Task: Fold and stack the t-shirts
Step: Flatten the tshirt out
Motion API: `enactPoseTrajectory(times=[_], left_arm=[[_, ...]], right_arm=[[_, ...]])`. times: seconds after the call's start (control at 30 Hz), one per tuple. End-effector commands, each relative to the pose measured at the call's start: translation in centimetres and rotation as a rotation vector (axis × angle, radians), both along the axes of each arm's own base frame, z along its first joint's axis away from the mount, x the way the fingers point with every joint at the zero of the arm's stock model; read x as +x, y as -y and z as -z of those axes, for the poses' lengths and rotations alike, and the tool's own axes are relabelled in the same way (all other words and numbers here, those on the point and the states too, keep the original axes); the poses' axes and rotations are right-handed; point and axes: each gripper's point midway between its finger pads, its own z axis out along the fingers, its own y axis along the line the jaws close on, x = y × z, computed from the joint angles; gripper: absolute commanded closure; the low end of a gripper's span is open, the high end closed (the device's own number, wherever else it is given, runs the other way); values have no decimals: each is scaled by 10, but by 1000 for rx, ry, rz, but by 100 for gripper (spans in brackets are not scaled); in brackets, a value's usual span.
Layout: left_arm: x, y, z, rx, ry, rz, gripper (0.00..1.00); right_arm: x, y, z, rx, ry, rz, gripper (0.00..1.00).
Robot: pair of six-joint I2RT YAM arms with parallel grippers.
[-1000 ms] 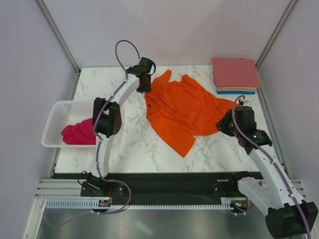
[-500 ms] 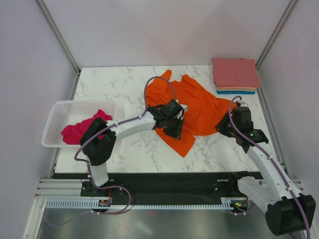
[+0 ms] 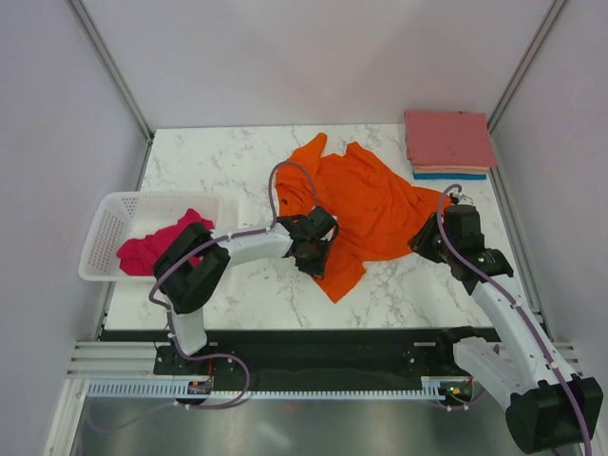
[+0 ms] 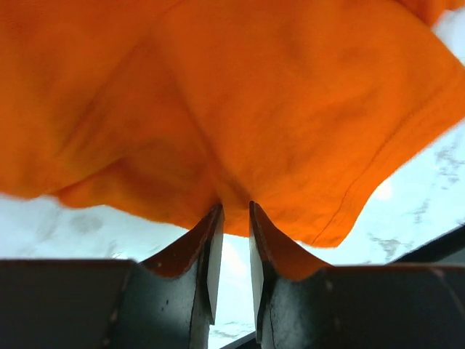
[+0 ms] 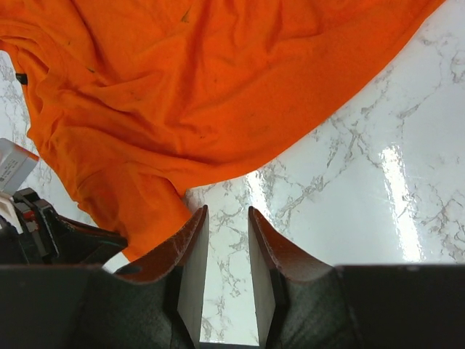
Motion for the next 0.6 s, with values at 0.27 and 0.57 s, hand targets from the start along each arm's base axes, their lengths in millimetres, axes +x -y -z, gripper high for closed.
enactPoseTrajectory(times=[0.27, 0.57], left_arm=[[57, -122, -46, 192, 144, -248, 65], [15, -142, -48, 141, 102, -333, 58]], right_arm=[[-8, -7, 6, 40, -11, -19, 63], [-6, -16, 13, 74, -13, -53, 63]])
